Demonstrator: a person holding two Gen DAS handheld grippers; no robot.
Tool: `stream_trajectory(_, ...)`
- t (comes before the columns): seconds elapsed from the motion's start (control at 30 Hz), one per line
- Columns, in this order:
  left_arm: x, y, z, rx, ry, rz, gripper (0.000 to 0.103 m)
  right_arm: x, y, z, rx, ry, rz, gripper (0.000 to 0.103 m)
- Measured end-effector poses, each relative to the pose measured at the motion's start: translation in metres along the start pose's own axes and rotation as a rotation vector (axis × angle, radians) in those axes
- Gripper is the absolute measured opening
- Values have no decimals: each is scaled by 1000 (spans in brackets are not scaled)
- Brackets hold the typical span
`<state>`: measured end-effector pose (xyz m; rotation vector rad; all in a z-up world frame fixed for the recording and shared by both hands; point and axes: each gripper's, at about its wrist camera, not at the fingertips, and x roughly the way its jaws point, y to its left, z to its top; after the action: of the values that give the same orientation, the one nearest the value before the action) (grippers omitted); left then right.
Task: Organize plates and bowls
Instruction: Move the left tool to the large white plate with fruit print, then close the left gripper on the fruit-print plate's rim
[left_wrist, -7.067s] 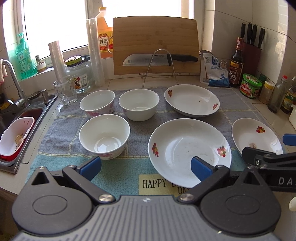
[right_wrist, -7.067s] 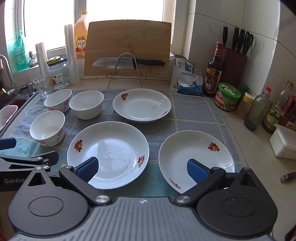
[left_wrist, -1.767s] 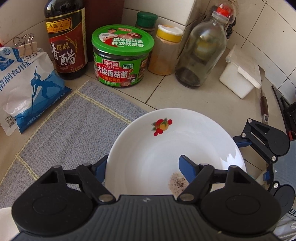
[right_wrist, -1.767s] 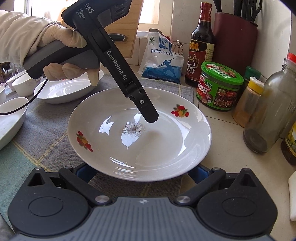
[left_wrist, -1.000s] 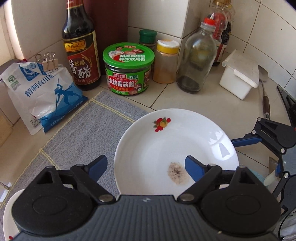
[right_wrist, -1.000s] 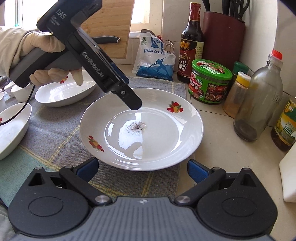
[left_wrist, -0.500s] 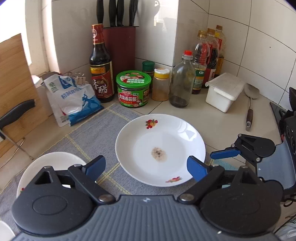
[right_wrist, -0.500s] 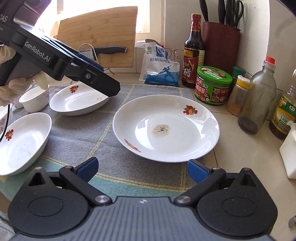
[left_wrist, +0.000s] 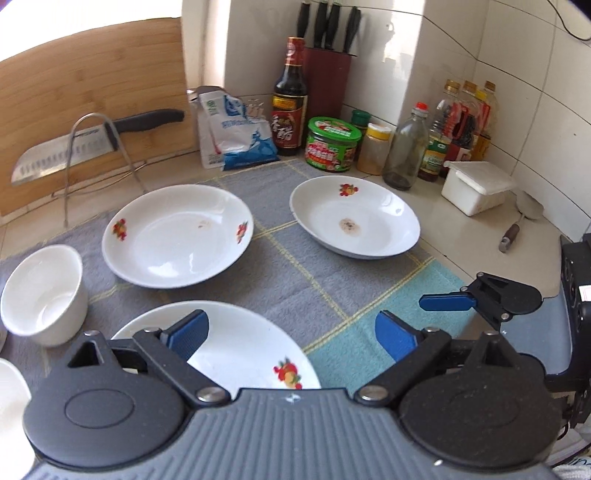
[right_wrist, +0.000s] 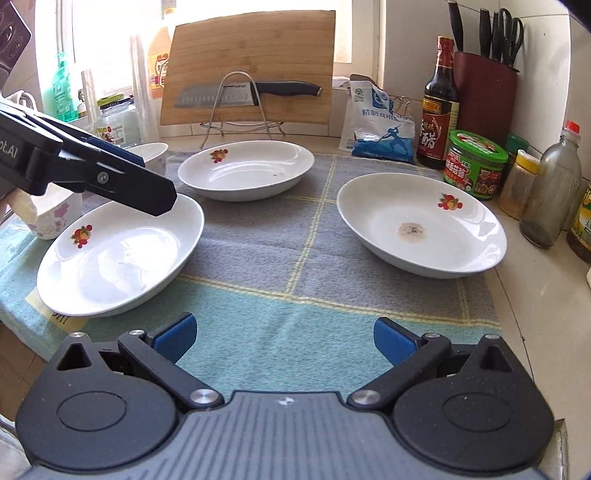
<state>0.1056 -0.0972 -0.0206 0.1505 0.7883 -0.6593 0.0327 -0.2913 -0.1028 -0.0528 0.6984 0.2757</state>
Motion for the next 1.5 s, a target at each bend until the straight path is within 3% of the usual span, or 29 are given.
stream_trajectory(0.17,-13,15,-24,-82,15,53,96,-1,22,-5,-31,0,22,103)
stream_trajectory(0.4,-32,26,-44,-88,20,118,96,12,50,-8,-88,20,112,103)
stream_trajectory(0.77,-40,54,-46,-96,47,175,96,39,86,-4,-238,12,210,103)
stream_trajectory(1.0,-21,75,-33,-52,93,145,96,46,94,-2,-281,-19,270,103)
stream_trajectory(1.5,47,114,-5,6,292,84,96,46,89,-10,-258,-82,272,103)
